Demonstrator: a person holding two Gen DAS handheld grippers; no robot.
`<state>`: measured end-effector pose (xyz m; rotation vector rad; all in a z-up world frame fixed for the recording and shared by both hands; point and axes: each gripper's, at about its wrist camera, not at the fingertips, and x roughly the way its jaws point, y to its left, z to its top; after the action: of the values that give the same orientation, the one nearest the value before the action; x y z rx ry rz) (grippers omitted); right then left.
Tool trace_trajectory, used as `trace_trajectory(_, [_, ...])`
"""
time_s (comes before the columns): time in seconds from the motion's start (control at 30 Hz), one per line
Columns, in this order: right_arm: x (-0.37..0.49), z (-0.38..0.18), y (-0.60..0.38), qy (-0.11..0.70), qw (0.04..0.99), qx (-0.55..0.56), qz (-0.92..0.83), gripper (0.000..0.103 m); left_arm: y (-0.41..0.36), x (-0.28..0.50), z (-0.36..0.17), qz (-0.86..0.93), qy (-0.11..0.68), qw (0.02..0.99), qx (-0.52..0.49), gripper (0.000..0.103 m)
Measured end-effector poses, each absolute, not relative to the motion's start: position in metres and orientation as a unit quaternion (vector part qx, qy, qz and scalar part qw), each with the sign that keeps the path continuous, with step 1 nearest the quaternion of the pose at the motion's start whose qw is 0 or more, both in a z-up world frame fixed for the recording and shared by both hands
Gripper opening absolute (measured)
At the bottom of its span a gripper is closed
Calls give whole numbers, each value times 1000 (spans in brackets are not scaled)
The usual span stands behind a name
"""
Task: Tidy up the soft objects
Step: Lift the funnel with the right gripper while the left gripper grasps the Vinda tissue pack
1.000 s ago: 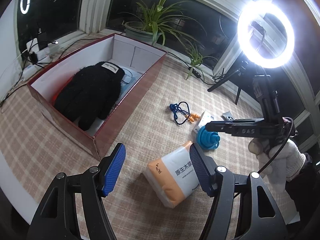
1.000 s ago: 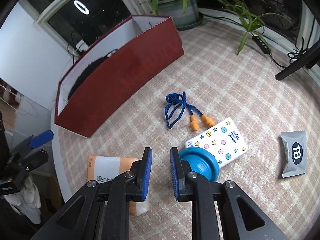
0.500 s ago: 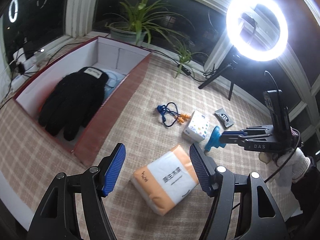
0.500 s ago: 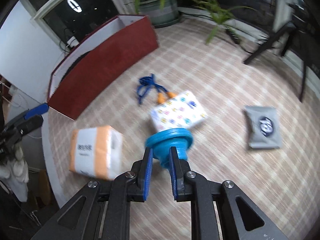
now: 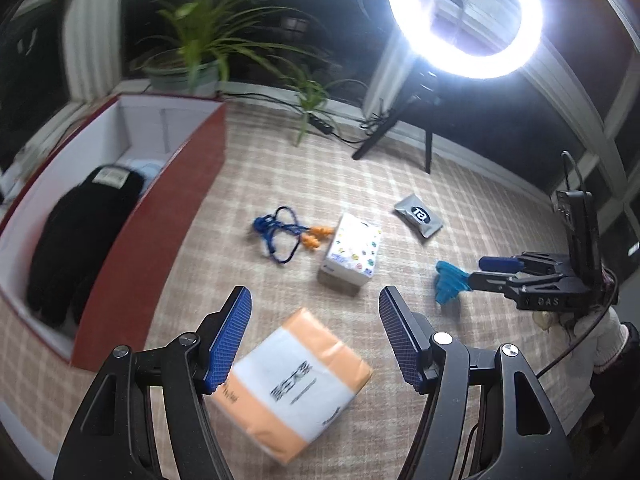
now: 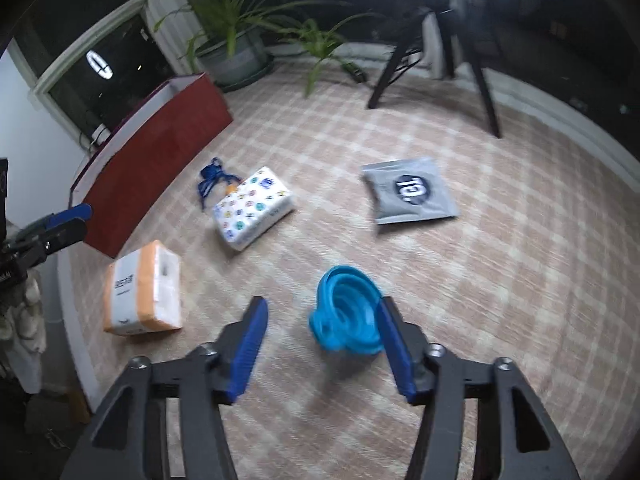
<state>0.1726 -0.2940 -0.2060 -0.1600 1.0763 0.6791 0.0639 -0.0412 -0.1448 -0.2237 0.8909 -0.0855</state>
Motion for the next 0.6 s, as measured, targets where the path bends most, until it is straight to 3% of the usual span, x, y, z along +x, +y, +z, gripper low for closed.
trace_trajectory(0.3, [150,-229,-330,507,819,-3,271,58,-74,102,-168,-92,465,878,-60,66])
trace_trajectory(0.37, [150,-235,-335,512,814,21,274,63,-79,106,-172,-97,471,875,-54,66])
trace_trajectory(0.6, [149,-235,-325,503,815,17,288,64,-87,118,-178,-114,481,868,-47,66])
